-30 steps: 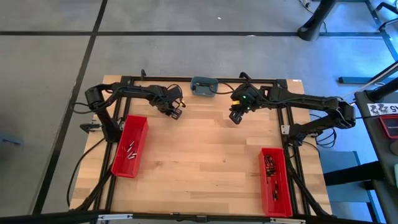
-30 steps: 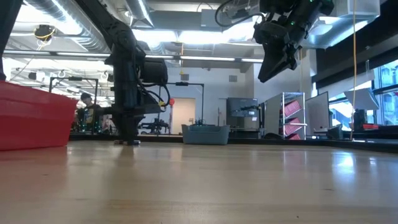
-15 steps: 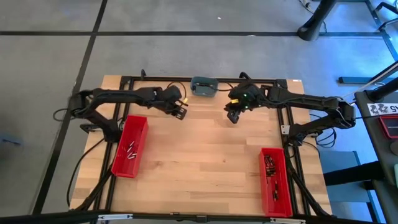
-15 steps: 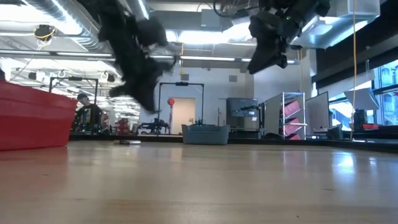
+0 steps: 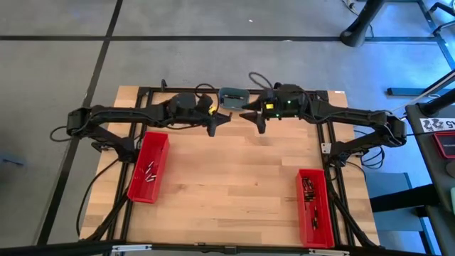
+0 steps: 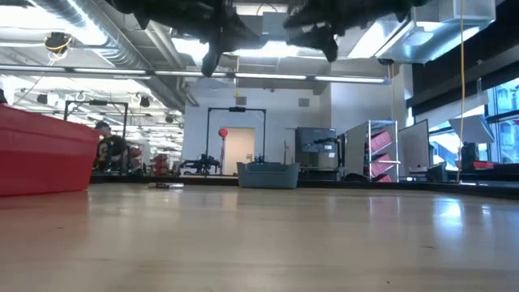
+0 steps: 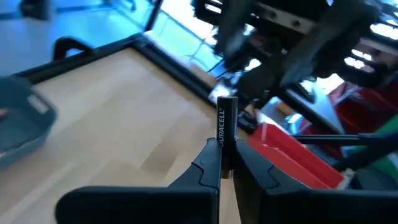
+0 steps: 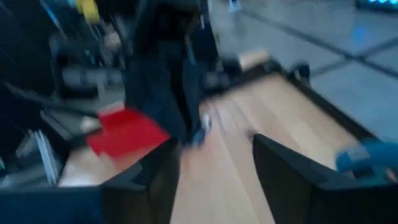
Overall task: Sort batteries
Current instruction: Put the small brown battery into the right red bin
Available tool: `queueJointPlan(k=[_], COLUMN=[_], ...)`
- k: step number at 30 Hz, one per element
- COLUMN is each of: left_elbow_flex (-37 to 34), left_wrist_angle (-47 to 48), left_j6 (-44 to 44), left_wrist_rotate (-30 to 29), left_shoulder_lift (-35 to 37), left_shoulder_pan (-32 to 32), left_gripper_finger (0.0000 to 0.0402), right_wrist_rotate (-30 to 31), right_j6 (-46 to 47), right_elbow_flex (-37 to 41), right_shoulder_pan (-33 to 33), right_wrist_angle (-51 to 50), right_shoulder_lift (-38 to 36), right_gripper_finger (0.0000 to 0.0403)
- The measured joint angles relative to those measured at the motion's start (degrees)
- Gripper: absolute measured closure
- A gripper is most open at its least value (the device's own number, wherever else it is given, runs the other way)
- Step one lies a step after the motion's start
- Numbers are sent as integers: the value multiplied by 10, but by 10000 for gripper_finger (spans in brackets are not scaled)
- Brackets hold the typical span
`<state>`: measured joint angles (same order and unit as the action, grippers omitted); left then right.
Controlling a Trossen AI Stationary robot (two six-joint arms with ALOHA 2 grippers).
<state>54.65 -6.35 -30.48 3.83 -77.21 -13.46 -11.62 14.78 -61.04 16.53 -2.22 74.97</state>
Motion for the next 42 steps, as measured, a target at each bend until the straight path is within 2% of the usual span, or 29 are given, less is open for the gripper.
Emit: queueJointPlan(k=[5, 12, 17, 24, 30, 35, 39, 42], left_elbow_flex=[0, 0, 0, 0, 0, 1, 0, 0], left_wrist_angle=[-27, -33, -33, -29, -32, 9, 63, 95], left_j6=[7, 11, 9, 8, -4, -22, -51, -66], left_wrist_rotate=[7, 11, 11, 9, -10, -22, -22, -22], left_shoulder_lift=[0, 0, 0, 0, 0, 0, 0, 0], left_shoulder_pan=[9, 22, 26, 27, 27, 26, 26, 29], left_gripper_finger=[388, 390, 384, 385, 354, 300, 265, 252], right_wrist_rotate=[-22, -117, -130, -158, -143, -134, -157, -185], right_j6=[63, 147, 149, 123, 119, 84, 13, -36], right_elbow_flex=[0, 0, 0, 0, -2, -56, -131, -173], right_shoulder_pan=[0, 0, -1, 0, 0, 9, 6, -20], right_wrist_angle=[98, 198, 175, 148, 145, 7, -215, -391], right_shoulder_lift=[29, 86, 93, 93, 83, 51, 30, 19], right_gripper_finger=[186, 190, 245, 371, 373, 375, 375, 375])
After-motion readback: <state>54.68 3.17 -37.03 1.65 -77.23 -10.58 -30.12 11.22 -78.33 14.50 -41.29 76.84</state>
